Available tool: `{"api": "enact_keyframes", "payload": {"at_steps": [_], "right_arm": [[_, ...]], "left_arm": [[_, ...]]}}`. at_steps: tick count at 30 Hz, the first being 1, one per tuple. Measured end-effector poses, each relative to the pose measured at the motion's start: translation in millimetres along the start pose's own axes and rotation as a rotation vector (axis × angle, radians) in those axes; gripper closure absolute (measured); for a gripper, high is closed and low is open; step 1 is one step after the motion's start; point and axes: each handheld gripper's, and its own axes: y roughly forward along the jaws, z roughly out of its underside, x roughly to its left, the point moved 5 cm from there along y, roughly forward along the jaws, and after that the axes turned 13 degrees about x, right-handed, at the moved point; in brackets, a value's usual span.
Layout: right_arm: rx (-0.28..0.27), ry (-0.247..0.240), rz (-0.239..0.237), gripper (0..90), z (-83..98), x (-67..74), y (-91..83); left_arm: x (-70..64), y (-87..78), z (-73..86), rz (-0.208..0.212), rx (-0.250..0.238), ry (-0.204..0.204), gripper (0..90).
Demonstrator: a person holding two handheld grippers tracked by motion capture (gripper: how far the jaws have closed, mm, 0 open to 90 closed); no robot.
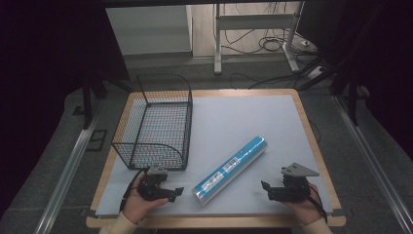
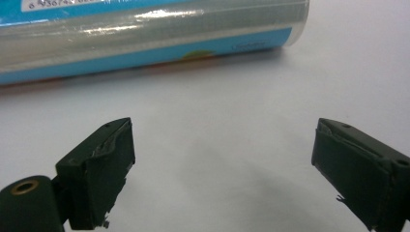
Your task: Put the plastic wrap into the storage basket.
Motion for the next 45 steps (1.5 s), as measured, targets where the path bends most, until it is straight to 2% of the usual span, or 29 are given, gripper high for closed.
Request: {"api": "enact_keyframes", "payload": {"at_steps": [3,5,8,12,17,19,27,30,35,38,43,45], "right_arm": [[-0.005,-0.004,-0.001,9.0,-0.8,-0.8,-0.3],[-0.006,0.004,0.000,9.0,1.6,-1.0,-0.2],[-0.009,-0.003,0.001,9.0,1.8,-1.1,-1.6],[-0.018,-0.018,0.007,9.0,-0.3,-1.7,-3.5],[-0.018,-0.003,0.001,9.5,0.9,-1.8,-6.1],[-0.015,-0.017,0.000,9.8,1.1,-0.3,-6.0],[-0.009,-0.062,-0.003,9.8,2.1,2.3,-2.9],[-0.019,-0.059,0.000,9.8,3.5,2.1,-6.3],[-0.029,-0.059,0.009,9.8,6.9,2.0,-10.8],[-0.023,-0.063,0.004,9.8,8.5,2.2,-11.5],[-0.026,-0.072,0.002,10.2,5.8,5.2,-11.0],[-0.024,-0.074,0.002,10.2,5.3,4.9,-9.9]], "left_arm": [[0.3,-1.5,-2.6,0.009,-0.004,-0.005,16.6],[-1.5,-6.3,-5.9,0.038,-0.022,-0.020,16.5],[-4.1,-10.4,-8.1,0.044,-0.032,-0.017,16.7],[-8.9,-12.9,-8.7,0.037,-0.028,-0.002,16.9],[-13.0,-15.4,-7.3,0.021,-0.017,0.003,17.4],[-13.9,-18.8,-9.5,0.005,-0.020,0.025,17.5],[-20.1,-22.8,-19.5,0.020,-0.024,0.054,17.7],[-29.2,-24.2,-25.0,0.024,-0.005,0.090,18.2],[-36.3,-28.7,-29.6,0.019,0.000,0.110,18.3],[-43.5,-32.0,-37.9,0.010,0.000,0.128,18.3],[-53.4,-28.0,-47.6,0.011,0.016,0.164,18.4],[-54.7,-26.3,-54.3,-0.003,0.020,0.176,18.6]]}}
